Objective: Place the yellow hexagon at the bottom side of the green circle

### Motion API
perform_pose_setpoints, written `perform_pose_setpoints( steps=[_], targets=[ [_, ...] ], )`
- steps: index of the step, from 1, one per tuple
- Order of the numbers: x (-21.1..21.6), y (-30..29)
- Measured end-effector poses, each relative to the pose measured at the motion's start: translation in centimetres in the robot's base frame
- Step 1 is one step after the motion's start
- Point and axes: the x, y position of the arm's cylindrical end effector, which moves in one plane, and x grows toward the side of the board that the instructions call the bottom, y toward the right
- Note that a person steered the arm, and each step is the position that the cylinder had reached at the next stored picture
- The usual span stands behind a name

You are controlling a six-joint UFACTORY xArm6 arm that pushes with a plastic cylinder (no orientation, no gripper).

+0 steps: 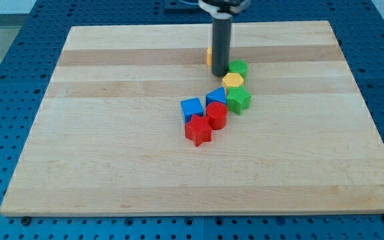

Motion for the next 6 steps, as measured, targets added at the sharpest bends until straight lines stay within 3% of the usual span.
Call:
perform_pose_setpoints(
  steps=[6],
  targets=[
    [4.3,0.4]
  ],
)
